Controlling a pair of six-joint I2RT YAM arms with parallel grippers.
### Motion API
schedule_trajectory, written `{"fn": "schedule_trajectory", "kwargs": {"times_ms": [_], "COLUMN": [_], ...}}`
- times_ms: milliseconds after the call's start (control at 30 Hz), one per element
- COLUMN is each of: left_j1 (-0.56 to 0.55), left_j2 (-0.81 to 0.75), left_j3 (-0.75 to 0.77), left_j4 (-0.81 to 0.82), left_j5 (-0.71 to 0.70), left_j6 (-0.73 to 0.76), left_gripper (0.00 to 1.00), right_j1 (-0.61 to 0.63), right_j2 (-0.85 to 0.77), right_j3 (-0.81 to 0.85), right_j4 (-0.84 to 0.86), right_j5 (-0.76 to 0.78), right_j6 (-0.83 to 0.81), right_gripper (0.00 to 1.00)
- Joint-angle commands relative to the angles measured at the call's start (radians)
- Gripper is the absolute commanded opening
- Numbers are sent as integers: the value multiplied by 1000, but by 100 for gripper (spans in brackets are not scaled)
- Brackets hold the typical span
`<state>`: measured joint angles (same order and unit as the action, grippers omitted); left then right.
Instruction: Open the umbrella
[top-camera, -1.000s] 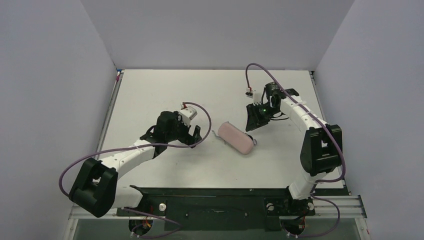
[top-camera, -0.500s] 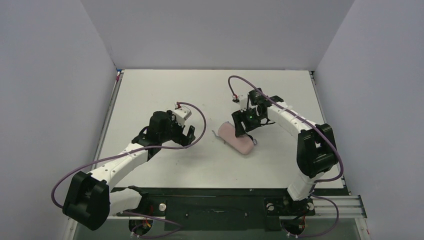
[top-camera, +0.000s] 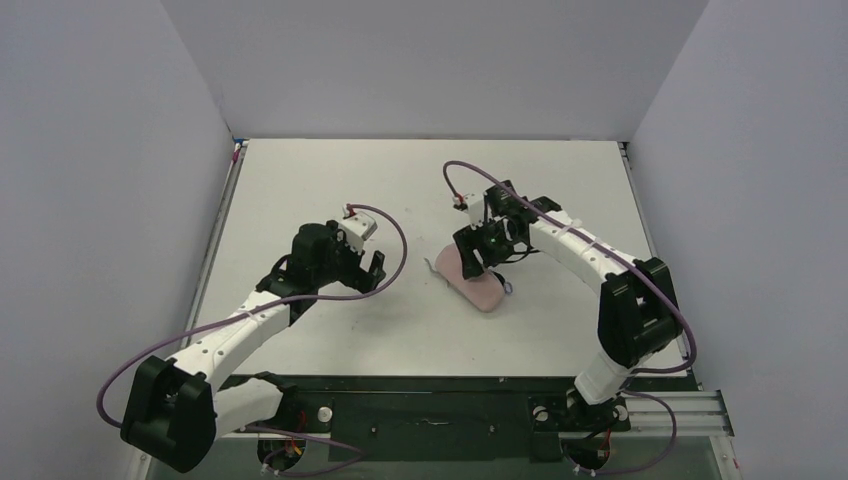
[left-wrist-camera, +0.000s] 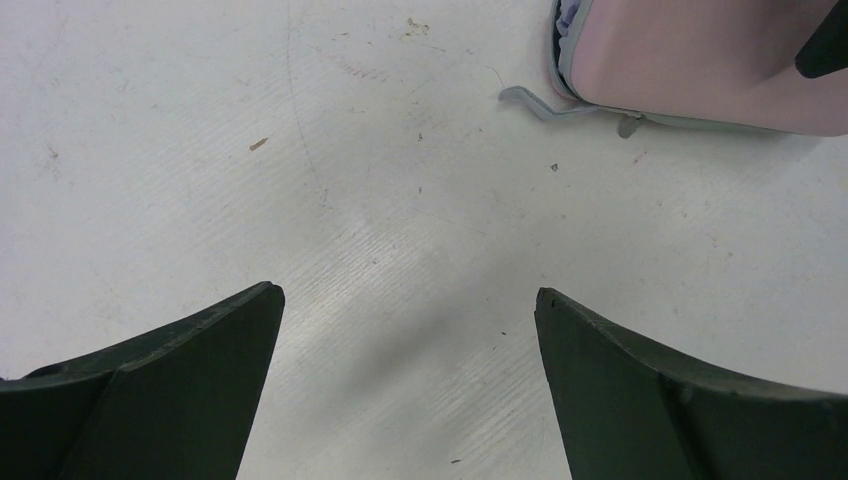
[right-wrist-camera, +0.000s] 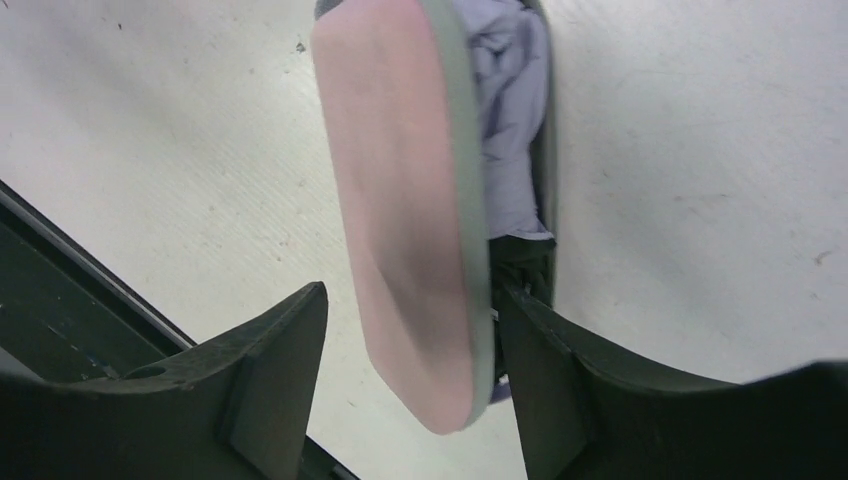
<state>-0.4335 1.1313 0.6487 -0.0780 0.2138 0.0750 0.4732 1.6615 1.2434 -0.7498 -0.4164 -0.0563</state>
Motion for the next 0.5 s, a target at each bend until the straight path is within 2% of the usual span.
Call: {"fn": "schedule_trajectory", "kwargs": {"times_ms": [0,67,200,467], "left_j1": [8,10,12,18], "left_j2": [-41,-45,-39,-21], "left_j3": [-6,0,19,34], "left_j4": [-17,-26,-36,-28], "left_j5": [10,12,14,4], "left_j6": [22,37,53,61], "left_gripper": [97,97,97,97], "right_j1": [-125,-172,-191,-137], "right_j2": [-49,-30,11,89], "right_j3": [58,76,108,101], "right_j4": [1,2,4,-14], "right_j5": [-56,-67,-9,59], "right_j6": [15,12,-12,-51], "right_gripper": [56,50,40,39]}}
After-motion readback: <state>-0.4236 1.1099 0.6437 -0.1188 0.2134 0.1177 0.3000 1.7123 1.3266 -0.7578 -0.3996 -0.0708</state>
